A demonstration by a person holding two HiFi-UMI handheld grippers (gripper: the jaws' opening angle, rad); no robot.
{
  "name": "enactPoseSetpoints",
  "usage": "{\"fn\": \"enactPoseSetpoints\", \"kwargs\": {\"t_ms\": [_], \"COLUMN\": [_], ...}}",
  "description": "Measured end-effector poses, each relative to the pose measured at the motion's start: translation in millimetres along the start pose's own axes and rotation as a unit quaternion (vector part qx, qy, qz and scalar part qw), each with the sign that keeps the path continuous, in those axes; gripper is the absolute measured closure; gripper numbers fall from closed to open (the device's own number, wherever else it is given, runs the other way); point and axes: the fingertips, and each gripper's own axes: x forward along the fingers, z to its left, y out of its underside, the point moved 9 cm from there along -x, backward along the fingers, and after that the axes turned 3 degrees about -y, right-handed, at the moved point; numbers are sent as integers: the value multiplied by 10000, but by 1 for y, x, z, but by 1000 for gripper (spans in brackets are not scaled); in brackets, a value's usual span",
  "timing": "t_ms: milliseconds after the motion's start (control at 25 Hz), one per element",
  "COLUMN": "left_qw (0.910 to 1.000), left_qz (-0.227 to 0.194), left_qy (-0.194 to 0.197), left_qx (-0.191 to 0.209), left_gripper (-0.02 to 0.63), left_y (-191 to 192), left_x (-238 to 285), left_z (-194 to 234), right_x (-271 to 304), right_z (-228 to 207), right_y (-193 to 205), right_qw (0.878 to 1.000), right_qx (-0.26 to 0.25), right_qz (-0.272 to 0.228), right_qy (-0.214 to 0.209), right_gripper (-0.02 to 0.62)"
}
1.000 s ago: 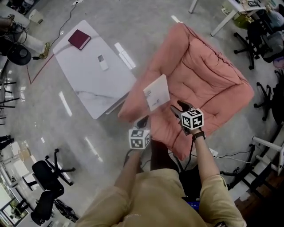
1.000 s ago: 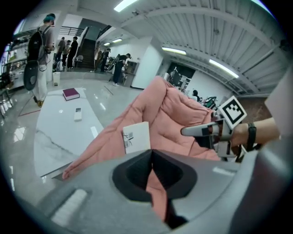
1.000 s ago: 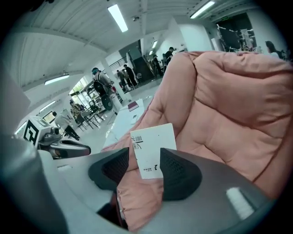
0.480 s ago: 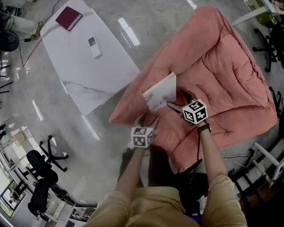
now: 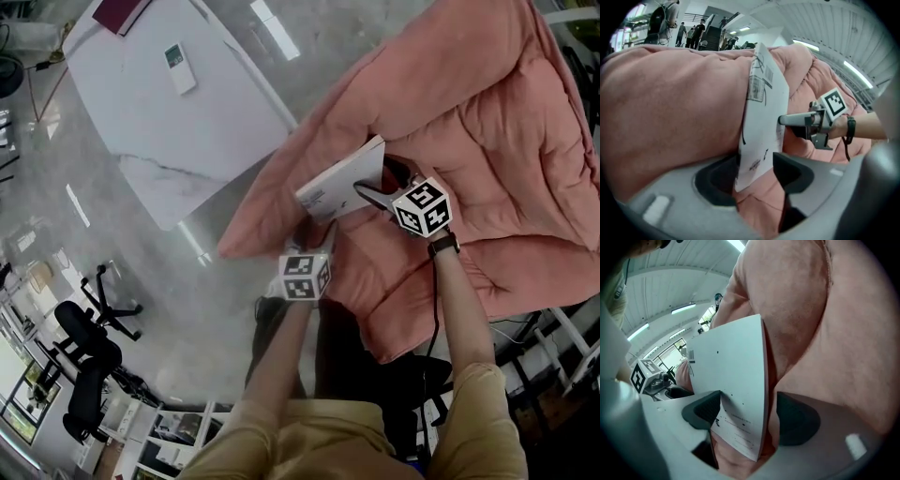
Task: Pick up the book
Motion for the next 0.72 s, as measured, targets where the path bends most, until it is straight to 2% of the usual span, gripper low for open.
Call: {"fn": "enactPoseSetpoints", "kwargs": {"t_ms": [160,240,320,360,400,480,560,720], "left_qw": [9999,9998,9996,9994,9993,9995,9995,9977], "left_qz": [-62,-84,-60,-29,13,127,255,384], "left_qy": [-61,-117,-203,-262,-307,-277,-127,189], "left_qx": [-94,-148,-197,-224,-232,-120,138,524], "left_gripper": [371,385,402,424,471,494,522,552], "left_y": [0,-1,-1,-1,-1,-1,0,1], "left_x": [4,7,8,8,7,5,1,-10], "left_z": [6,9,12,14,15,14,11,-2], "right_x": [6,11,14,15,14,10,4,-11], "right_z": [0,2,3,2,2,0,-1,3], "right_y": [-1,-3,-3,-2,-1,0,2,8], "right_qw": [9998,9998,9998,9998,9998,9999,10000,9994], "right_qx": [-94,-121,-120,-113,-108,-98,-56,138], "right_qz": [-4,-41,-47,-34,-17,0,-45,-214], "right_qy": [-167,-166,-151,-163,-176,-137,-8,213], "right_gripper": [242,275,276,279,285,319,389,478]}}
